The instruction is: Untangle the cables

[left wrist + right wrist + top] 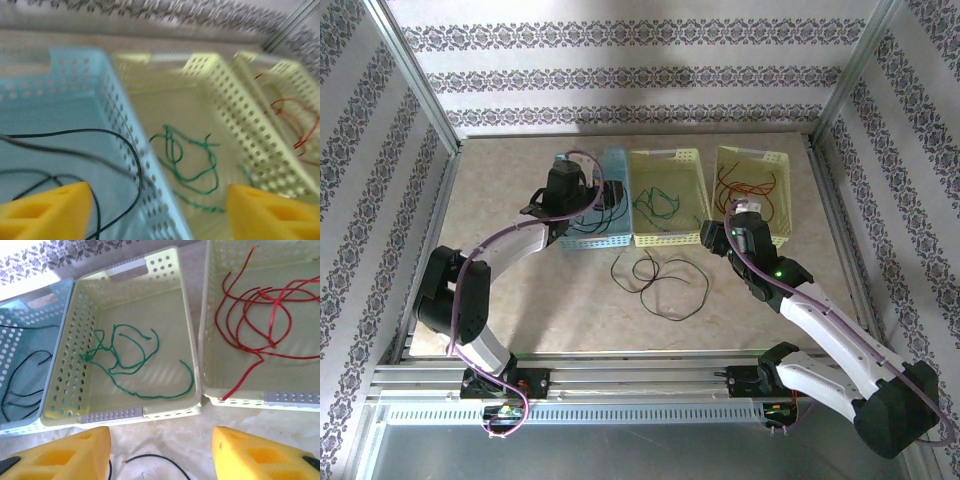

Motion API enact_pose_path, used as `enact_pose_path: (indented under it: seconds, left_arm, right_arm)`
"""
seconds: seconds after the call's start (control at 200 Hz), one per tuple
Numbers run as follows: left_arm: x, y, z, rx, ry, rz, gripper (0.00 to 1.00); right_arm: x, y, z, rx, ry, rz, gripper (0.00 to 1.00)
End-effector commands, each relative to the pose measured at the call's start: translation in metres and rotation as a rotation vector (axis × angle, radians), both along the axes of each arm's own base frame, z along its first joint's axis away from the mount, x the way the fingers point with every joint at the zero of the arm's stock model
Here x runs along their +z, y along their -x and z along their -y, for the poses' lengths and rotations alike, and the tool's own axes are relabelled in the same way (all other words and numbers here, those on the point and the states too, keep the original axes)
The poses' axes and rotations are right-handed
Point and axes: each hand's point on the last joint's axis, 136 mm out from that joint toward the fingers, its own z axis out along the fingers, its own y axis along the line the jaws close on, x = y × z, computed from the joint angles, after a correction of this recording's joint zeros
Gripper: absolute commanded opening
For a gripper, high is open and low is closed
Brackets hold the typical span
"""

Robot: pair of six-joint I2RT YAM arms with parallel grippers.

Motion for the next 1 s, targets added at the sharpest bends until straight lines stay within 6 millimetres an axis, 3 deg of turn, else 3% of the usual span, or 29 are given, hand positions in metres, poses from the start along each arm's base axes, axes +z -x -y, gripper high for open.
enact_pose_path:
  seconds: [0.0,0.225,0.35,0.495,0.69,0.849,0.914,0.994]
  left_arm:
    - [0.015,0.028,0.015,-0.039,-0.215,0.061,0.82]
    - [-0.048,0.130,0.041,-0.149,-0.265,-0.116,0.89]
    - [-0.086,0.167,0.057,-0.196,-0.269,-0.214,0.90]
    - [-0.116,0.181,0.082,-0.277,-0.256,-0.278,0.90]
    - [-0.143,0.172,0.103,-0.333,-0.346,-0.289,0.83]
    - [-0.163,0.169,0.105,-0.351,-0.460,-0.332,0.64]
    - [-0.169,0.173,0.104,-0.358,-0.491,-0.363,0.50]
    - [-0.171,0.178,0.103,-0.369,-0.506,-0.391,0.24]
  right_arm:
    - [-0.009,0.007,-0.006,0.052,0.018,-0.032,0.56]
    - [-0.021,0.005,0.003,0.002,0.037,-0.051,0.56]
    - [-0.024,0.001,0.006,-0.019,0.043,-0.063,0.56]
    - [-0.022,-0.002,0.004,-0.018,0.035,-0.067,0.56]
    - [-0.020,0.001,0.008,-0.024,0.041,-0.059,0.56]
    - [-0.020,0.006,0.016,-0.039,0.047,-0.057,0.56]
    - [-0.019,0.007,0.019,-0.047,0.044,-0.056,0.56]
    - [-0.018,0.007,0.022,-0.052,0.042,-0.052,0.56]
